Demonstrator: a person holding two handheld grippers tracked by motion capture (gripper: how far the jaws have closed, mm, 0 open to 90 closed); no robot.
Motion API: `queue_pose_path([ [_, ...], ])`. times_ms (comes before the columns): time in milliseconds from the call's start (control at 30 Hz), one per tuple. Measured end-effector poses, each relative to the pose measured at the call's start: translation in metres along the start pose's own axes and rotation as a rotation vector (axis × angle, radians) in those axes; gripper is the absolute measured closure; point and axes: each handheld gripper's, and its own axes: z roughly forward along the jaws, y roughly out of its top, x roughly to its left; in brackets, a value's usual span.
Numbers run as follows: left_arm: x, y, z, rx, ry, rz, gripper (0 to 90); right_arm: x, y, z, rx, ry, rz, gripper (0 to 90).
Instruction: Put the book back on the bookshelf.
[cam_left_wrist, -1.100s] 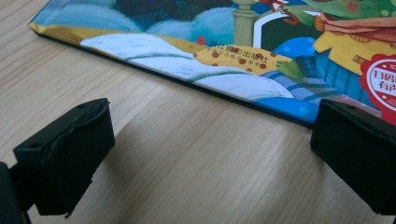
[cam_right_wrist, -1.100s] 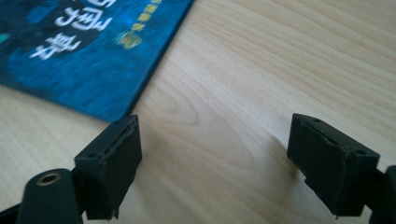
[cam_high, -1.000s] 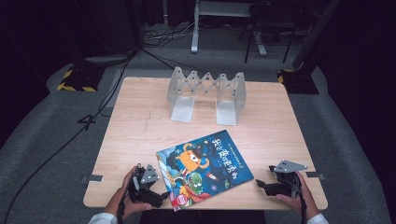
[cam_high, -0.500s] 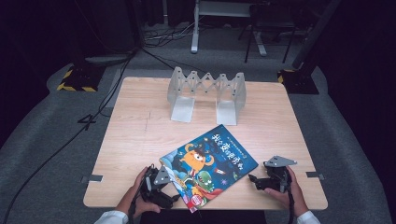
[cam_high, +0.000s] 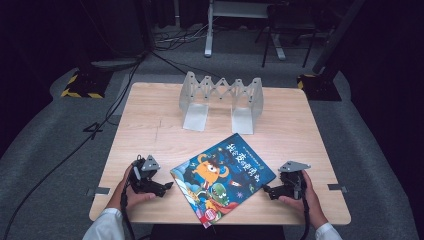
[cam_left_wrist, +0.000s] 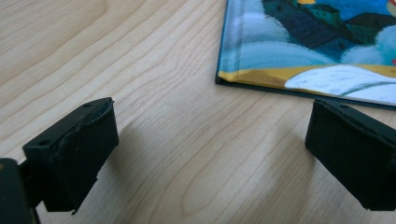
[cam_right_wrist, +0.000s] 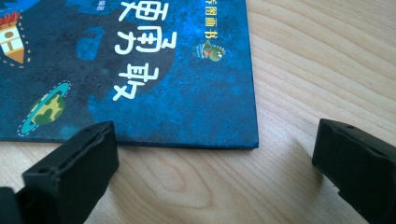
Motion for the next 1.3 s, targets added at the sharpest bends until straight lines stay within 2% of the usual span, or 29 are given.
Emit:
queue_pose_path([
  [33, -0.007, 0.003, 0.003, 0.010, -0.047, 0.065, 0.6, 0.000, 0.000, 0.000, 0.000, 0.000, -0.001, 0.7],
  [100, -0.015, 0.007, 0.006, 0.014, -0.082, 0.106, 0.4, 0.000, 0.000, 0.000, -0.002, -0.001, 0.000, 0.7],
  [133, -0.015, 0.007, 0.006, 0.014, -0.082, 0.106, 0.4, 0.000, -0.001, 0.000, -0.004, -0.003, 0.000, 0.7],
  [167, -0.023, 0.011, 0.010, 0.012, -0.106, 0.132, 0.4, 0.001, -0.001, 0.000, -0.007, -0.008, 0.003, 0.8],
  [433, -0.028, 0.014, 0.013, 0.012, -0.108, 0.135, 0.6, -0.001, -0.004, -0.003, -0.016, -0.031, 0.032, 3.2],
  [500, -0.031, 0.014, 0.013, 0.010, -0.129, 0.150, 0.9, -0.001, -0.004, -0.003, -0.016, -0.038, 0.037, 4.1],
  [533, -0.035, 0.015, 0.013, 0.011, -0.154, 0.162, 1.3, -0.001, -0.004, -0.004, -0.021, -0.047, 0.044, 6.5],
  [600, -0.037, 0.015, 0.013, 0.008, -0.170, 0.160, 3.2, -0.001, -0.004, -0.004, -0.025, -0.044, 0.045, 7.6],
  [633, -0.041, 0.015, 0.012, -0.001, -0.203, 0.153, 3.2, -0.002, -0.004, -0.004, -0.027, -0.041, 0.041, 8.7],
  [667, -0.044, 0.015, 0.012, -0.002, -0.214, 0.156, 4.1, -0.001, -0.004, -0.004, -0.029, -0.036, 0.030, 10.1],
  [700, -0.052, 0.014, 0.012, 0.000, -0.206, 0.181, 4.6, -0.001, -0.002, -0.003, -0.031, -0.043, 0.032, 10.9],
  [800, -0.061, 0.010, 0.009, 0.005, -0.188, 0.195, 5.4, 0.001, 0.003, 0.000, -0.033, -0.072, 0.035, 12.0],
  [867, -0.063, 0.008, 0.007, 0.003, -0.191, 0.202, 6.1, 0.001, 0.006, 0.002, -0.032, -0.077, 0.030, 12.4],
  [933, -0.066, 0.003, 0.002, -0.010, -0.202, 0.192, 10.7, -0.001, 0.016, 0.010, -0.033, -0.091, 0.031, 14.7],
  [1067, -0.067, -0.001, -0.002, -0.016, -0.216, 0.179, 13.4, -0.002, 0.028, 0.021, -0.037, -0.104, 0.032, 15.4],
  [1100, -0.067, -0.002, -0.003, -0.017, -0.216, 0.186, 16.0, 0.000, 0.035, 0.023, -0.017, -0.093, 0.039, 22.8],
  [1133, -0.068, -0.003, -0.004, -0.016, -0.215, 0.189, 16.0, 0.000, 0.035, 0.023, -0.017, -0.093, 0.039, 22.8],
  [1167, -0.068, -0.004, -0.005, -0.018, -0.210, 0.191, 16.8, 0.006, 0.038, 0.021, 0.006, -0.092, 0.016, 27.4],
  [1200, -0.068, -0.005, -0.005, -0.023, -0.212, 0.188, 18.5, 0.028, 0.037, 0.016, 0.005, -0.166, -0.125, 32.8],
  [1233, -0.068, -0.005, -0.006, -0.023, -0.211, 0.189, 18.8, 0.034, 0.035, 0.014, -0.008, -0.186, -0.168, 33.5],
  [1267, -0.068, -0.005, -0.006, -0.023, -0.208, 0.184, 19.0, 0.039, 0.030, 0.012, -0.024, -0.176, -0.174, 33.5],
  [1300, -0.068, -0.005, -0.006, -0.023, -0.208, 0.184, 19.0, 0.039, 0.025, 0.009, -0.031, -0.127, -0.135, 32.8],
])
